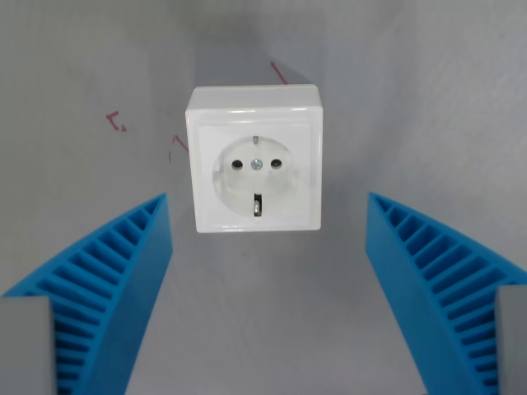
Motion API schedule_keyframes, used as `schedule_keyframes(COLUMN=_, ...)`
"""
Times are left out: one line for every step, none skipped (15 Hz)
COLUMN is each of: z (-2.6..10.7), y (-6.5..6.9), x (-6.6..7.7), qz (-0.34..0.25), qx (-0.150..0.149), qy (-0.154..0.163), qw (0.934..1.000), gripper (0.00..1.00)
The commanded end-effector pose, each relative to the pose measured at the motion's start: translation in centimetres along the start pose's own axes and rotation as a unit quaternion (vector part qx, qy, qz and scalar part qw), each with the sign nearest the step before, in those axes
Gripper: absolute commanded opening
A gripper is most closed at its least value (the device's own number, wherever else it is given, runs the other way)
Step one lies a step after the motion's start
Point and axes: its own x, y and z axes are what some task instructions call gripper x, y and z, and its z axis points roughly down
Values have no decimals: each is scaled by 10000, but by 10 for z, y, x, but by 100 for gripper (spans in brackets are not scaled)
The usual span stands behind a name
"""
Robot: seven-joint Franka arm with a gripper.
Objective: Move above the white socket
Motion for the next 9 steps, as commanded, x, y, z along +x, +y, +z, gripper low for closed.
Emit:
schedule_keyframes(z=6, y=-1, x=3, qz=287, qx=-70, qy=334, qw=9990, gripper=100)
schedule_keyframes(z=7, y=-1, x=3, qz=290, qx=-75, qy=329, qw=9990, gripper=100)
schedule_keyframes(z=8, y=-1, x=4, qz=286, qx=-83, qy=320, qw=9990, gripper=100)
schedule_keyframes(z=8, y=-1, x=4, qz=281, qx=-92, qy=312, qw=9991, gripper=100)
schedule_keyframes(z=9, y=-2, x=4, qz=271, qx=-95, qy=309, qw=9991, gripper=100)
schedule_keyframes(z=9, y=-2, x=4, qz=259, qx=-99, qy=307, qw=9991, gripper=100)
schedule_keyframes(z=10, y=-2, x=4, qz=248, qx=-103, qy=303, qw=9992, gripper=100)
schedule_keyframes(z=10, y=-3, x=5, qz=239, qx=-106, qy=301, qw=9992, gripper=100)
schedule_keyframes(z=11, y=-3, x=5, qz=231, qx=-111, qy=296, qw=9992, gripper=100)
